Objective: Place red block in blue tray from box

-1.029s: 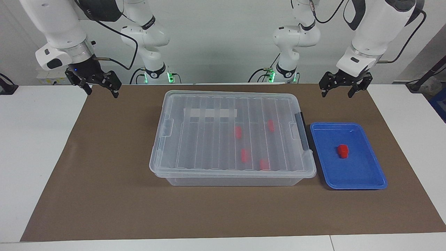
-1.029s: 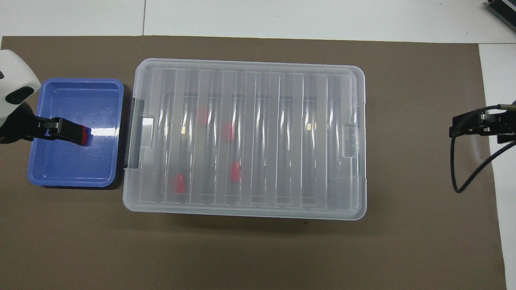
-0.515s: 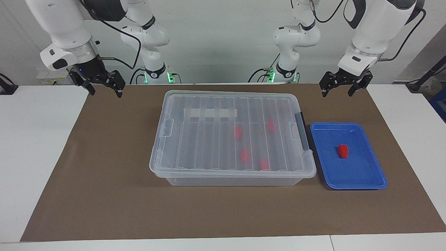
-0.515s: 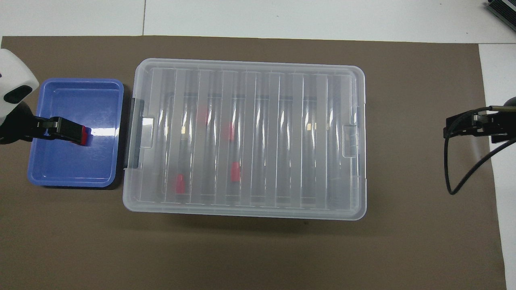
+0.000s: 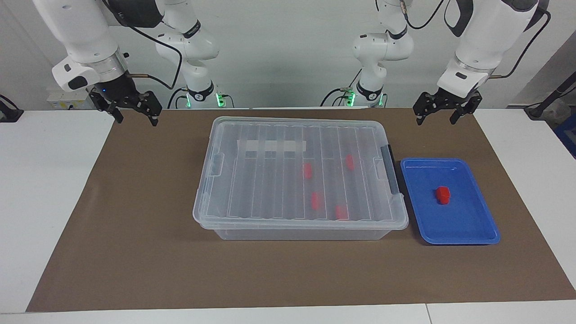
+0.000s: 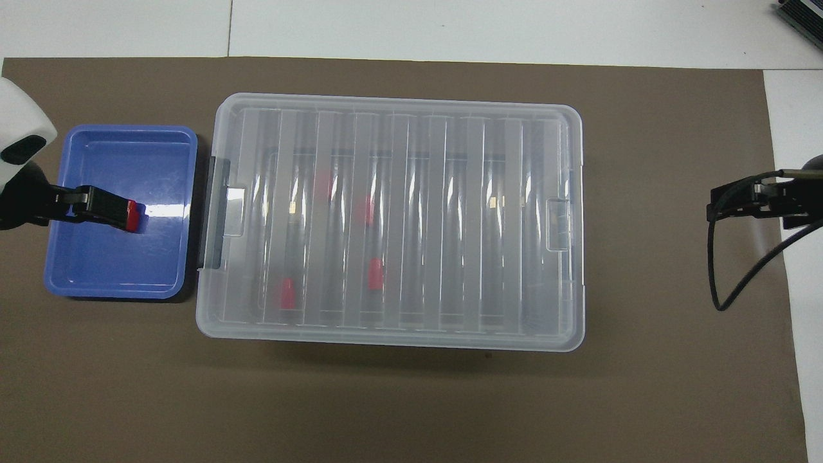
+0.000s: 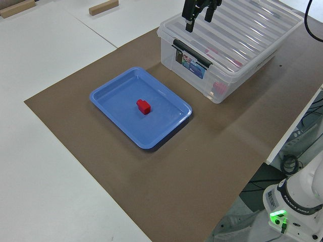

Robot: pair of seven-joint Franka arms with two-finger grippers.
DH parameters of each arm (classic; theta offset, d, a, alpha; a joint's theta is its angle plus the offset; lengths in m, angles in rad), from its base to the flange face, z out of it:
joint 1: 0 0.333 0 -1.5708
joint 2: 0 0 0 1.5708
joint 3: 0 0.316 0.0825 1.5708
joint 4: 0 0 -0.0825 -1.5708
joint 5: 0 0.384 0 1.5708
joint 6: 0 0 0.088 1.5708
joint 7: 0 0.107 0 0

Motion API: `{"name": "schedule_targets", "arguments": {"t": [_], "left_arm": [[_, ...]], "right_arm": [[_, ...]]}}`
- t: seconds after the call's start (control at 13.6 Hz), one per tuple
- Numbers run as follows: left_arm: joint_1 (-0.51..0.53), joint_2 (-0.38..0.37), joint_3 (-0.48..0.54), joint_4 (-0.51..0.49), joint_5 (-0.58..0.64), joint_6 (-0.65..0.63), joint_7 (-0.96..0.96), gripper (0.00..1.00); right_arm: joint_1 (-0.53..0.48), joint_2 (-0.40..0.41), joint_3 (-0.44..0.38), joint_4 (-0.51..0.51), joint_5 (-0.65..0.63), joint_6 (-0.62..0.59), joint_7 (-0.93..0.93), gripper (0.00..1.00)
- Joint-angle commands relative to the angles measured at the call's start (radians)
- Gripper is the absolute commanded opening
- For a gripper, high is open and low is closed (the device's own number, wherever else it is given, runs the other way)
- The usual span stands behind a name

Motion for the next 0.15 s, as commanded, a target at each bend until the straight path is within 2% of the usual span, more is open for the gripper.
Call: {"name": "schedule_targets", "arguments": {"t": [0.0,0.07], "left_arm": [[-0.002,-0.023,0.006,-0.019,0.008,0.008,-0.004,1.00],[-0.002,-0.023,0.006,-0.019,0.007,0.008,-0.004,1.00]], "right_arm": [[-0.007,-0.019,0.003,-0.028,0.009,0.010,-0.015,1.00],[-0.007,-0.019,0.003,-0.028,0.009,0.010,-0.014,1.00]]}}
